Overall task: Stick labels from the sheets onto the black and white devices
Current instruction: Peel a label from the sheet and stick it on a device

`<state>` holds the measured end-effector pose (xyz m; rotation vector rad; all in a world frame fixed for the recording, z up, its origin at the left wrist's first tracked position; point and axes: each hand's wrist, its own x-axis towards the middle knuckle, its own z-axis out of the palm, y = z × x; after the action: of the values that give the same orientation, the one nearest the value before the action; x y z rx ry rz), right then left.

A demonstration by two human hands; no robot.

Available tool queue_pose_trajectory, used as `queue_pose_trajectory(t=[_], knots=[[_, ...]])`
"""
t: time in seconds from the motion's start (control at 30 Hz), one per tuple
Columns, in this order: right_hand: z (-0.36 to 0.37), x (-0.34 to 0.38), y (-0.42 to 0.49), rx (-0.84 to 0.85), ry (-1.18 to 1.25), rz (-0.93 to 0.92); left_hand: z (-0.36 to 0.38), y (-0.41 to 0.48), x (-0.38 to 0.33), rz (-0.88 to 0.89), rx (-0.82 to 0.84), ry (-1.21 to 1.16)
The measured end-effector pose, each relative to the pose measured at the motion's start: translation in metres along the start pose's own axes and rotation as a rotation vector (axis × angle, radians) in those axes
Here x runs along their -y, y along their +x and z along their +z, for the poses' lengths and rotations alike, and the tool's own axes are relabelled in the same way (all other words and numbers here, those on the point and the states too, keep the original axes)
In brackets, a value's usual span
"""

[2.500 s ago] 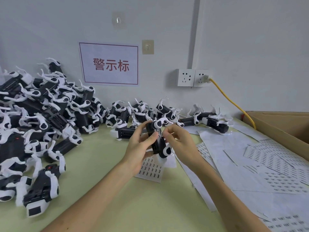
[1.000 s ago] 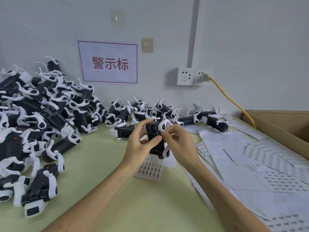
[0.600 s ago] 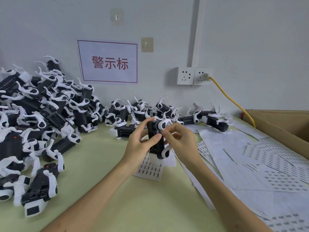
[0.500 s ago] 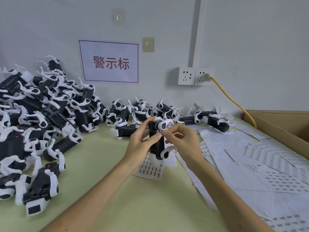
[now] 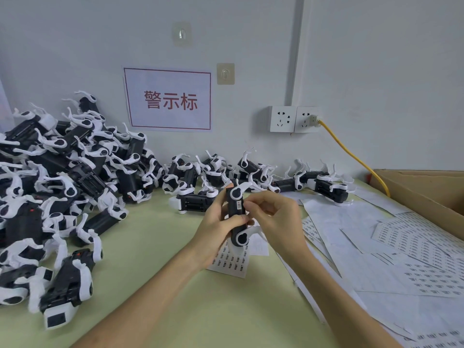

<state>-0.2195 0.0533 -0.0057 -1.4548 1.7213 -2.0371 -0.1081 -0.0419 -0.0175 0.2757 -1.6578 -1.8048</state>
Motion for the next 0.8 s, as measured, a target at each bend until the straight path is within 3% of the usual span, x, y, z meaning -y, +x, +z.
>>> queue_pose_trajectory(t=[0.23,0.53,0.8], knots=[[-0.0015,0.0018,-0.0016,0.037,-0.017,-0.012,0.0037,-0.0009,-0.0009,-0.092,0.017,-0.069],[0.0058,0.0011,-0.0062,0.054,-0.055,-0.038,0.0037,0.0003,0.0001,-0.086,-0.149,0.046],[0.0002,0.0026,-0.005,-0.031,-0.079,-0.048,0.0022,0.0035,0.0029,-0.114,-0.068,-0.023]])
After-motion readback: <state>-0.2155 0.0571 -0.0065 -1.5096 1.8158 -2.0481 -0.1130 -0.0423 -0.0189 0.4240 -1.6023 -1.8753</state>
